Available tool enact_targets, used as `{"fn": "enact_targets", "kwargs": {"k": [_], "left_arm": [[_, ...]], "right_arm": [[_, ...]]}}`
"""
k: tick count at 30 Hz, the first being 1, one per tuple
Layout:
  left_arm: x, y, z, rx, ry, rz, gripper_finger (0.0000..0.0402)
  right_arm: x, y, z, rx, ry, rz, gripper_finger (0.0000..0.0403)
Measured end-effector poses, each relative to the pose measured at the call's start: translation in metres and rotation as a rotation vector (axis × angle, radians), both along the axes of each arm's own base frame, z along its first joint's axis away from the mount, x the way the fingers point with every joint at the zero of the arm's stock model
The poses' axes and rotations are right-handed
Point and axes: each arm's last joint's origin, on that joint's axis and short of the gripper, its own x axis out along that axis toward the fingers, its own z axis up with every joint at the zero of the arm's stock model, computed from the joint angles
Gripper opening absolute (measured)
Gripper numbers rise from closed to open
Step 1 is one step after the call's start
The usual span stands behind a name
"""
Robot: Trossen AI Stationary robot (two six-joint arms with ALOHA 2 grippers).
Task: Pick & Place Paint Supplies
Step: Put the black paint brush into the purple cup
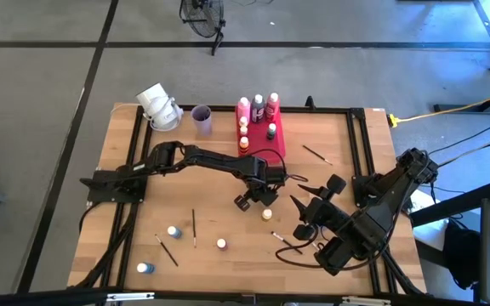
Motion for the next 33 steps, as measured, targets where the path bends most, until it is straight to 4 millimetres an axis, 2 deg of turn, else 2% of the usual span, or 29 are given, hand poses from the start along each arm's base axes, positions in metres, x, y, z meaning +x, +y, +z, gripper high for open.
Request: {"fn": "enact_targets", "kwargs": {"k": [5,8,16,22,28,33], "left_arm": [[-0.002,-0.008,0.007,0.112,-0.004,0.019,0.0005],[-0.009,-0.005,0.017,0.152,0.019,0.050,0.0004],[-0.023,-0.004,0.082,0.198,-0.113,0.142,0.0004],[-0.042,-0.016,0.141,0.077,-0.257,0.099,0.0004],[-0.071,-0.018,0.197,0.070,-0.399,0.100,0.0003],[-0.100,-0.014,0.234,0.112,-0.476,0.176,0.0003]], "right_arm": [[0.000,0.000,0.000,0.003,-0.001,0.000,0.0172],[0.000,0.000,0.000,0.012,0.007,0.001,0.0172],[0.001,0.001,-0.002,0.019,0.007,0.001,0.0172],[0.000,0.001,-0.008,0.000,0.026,0.001,0.0172],[0.001,0.002,-0.022,-0.023,0.030,0.001,0.0171],[0.003,0.003,-0.025,-0.010,0.008,0.000,0.0171]]}}
